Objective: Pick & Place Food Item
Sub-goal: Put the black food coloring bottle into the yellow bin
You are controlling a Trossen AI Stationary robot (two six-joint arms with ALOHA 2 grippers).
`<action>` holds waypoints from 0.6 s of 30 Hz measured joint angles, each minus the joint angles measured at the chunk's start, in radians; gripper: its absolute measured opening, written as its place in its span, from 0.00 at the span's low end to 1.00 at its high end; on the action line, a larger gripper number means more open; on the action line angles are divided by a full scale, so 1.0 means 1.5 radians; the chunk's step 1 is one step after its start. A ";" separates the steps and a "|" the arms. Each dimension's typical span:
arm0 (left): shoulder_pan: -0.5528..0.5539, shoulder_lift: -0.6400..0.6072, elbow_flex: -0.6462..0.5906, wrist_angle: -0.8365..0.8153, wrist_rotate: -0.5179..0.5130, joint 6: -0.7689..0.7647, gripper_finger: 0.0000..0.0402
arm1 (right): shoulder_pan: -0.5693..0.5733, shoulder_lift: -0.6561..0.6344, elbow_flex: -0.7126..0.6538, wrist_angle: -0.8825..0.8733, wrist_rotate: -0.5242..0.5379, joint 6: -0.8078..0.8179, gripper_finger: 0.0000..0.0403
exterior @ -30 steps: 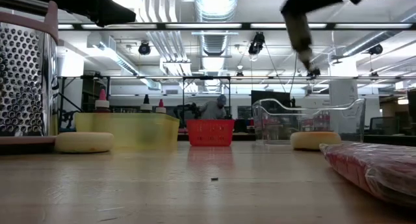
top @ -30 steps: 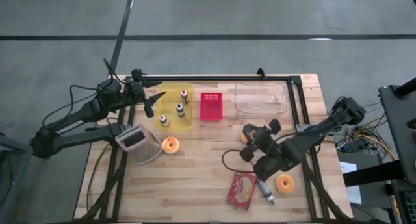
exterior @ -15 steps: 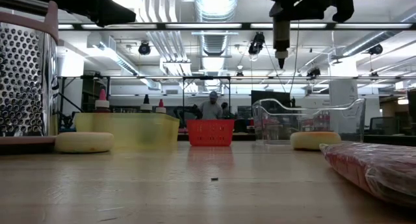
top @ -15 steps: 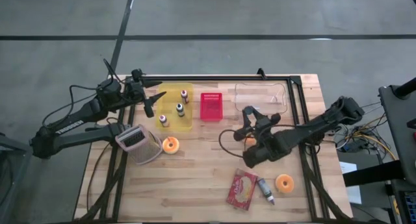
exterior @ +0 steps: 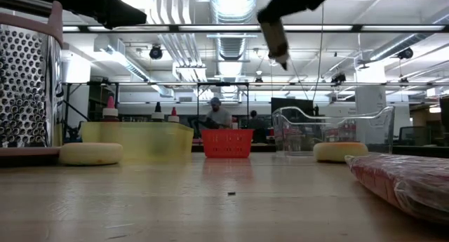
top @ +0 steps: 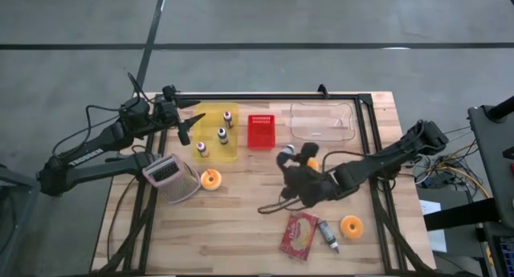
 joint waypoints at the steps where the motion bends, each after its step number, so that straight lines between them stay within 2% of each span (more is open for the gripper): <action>1: 0.000 0.000 0.000 0.000 0.000 0.000 0.51 | 0.000 -0.001 -0.002 0.038 -0.014 -0.050 0.38; 4: 0.000 0.000 0.000 0.000 0.000 0.000 0.51 | -0.003 -0.002 -0.005 0.123 -0.071 -0.160 0.38; 9: 0.000 0.000 0.000 0.000 0.000 0.000 0.51 | -0.017 -0.002 -0.016 0.239 -0.199 -0.283 0.38; 14: 0.000 0.000 0.000 0.000 0.000 0.000 0.52 | -0.059 -0.002 -0.034 0.361 -0.265 -0.351 0.38; 18: 0.000 0.000 0.000 0.000 0.000 0.000 0.52 | -0.113 -0.003 -0.066 0.462 -0.396 -0.372 0.38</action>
